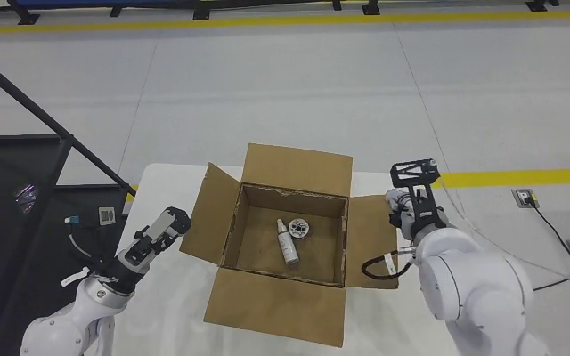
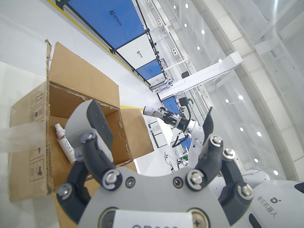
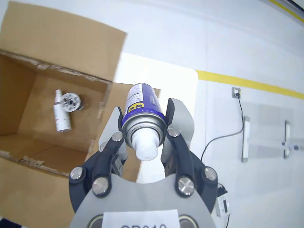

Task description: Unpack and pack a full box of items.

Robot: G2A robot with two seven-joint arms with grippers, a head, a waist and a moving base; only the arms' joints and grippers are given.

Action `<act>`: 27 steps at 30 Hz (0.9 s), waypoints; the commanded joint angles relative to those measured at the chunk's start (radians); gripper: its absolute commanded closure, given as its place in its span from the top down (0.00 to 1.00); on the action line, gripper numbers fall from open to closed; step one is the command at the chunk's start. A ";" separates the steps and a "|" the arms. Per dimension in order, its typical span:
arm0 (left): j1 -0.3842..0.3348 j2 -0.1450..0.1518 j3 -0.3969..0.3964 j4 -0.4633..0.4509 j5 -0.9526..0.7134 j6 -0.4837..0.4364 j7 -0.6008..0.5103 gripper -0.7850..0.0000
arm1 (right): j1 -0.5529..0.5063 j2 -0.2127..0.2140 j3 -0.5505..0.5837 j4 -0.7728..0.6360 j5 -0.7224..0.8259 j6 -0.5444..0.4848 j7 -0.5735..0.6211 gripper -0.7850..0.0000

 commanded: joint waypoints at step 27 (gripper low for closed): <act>0.000 0.000 0.000 0.000 0.000 0.000 0.000 1.00 | 0.201 -0.022 0.035 0.880 0.237 -0.236 -0.144 0.29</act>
